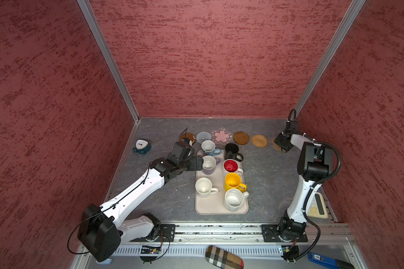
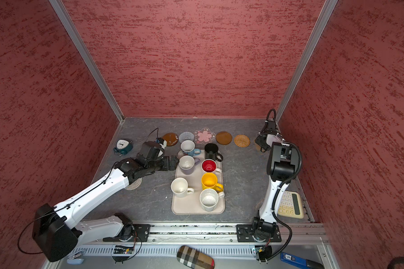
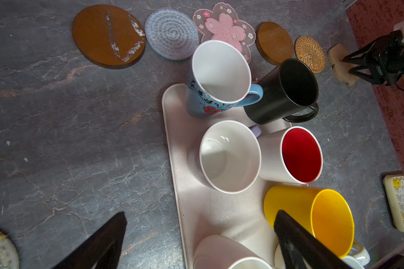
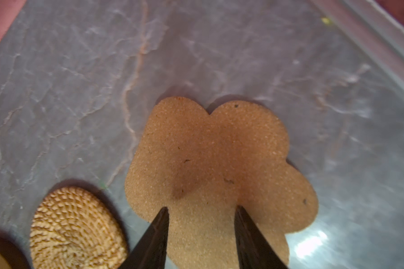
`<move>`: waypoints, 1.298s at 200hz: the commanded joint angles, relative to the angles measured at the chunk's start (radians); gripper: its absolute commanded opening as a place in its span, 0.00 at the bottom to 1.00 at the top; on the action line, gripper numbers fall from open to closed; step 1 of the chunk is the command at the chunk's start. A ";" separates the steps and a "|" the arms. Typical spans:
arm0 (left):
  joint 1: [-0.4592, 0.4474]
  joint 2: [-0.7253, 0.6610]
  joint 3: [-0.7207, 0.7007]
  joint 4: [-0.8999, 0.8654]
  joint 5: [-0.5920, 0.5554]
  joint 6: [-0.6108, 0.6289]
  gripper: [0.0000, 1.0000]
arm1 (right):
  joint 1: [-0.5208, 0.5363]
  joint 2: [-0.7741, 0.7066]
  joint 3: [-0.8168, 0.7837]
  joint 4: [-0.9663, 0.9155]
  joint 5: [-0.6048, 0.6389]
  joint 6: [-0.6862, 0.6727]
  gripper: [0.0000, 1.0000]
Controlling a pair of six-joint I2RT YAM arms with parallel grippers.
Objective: Place cups on coasters
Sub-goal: Move the coaster to the top-right of the table.
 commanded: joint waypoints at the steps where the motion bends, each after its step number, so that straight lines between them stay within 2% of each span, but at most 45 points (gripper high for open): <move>1: 0.015 0.011 0.015 0.008 0.009 -0.007 1.00 | 0.029 0.057 0.043 -0.061 -0.025 0.016 0.47; 38: 0.021 0.011 0.015 -0.001 0.010 -0.006 0.99 | 0.029 0.102 0.099 -0.086 -0.020 0.026 0.47; 93: 0.032 0.006 0.017 -0.008 0.006 -0.006 0.99 | 0.029 0.099 0.097 -0.095 -0.016 0.025 0.47; 159: 0.077 -0.033 0.018 -0.041 0.025 -0.016 0.99 | 0.029 0.044 0.063 -0.092 -0.008 0.028 0.48; 259: 0.085 -0.101 -0.027 -0.065 0.018 -0.033 0.99 | 0.028 -0.007 -0.057 -0.043 -0.002 0.019 0.49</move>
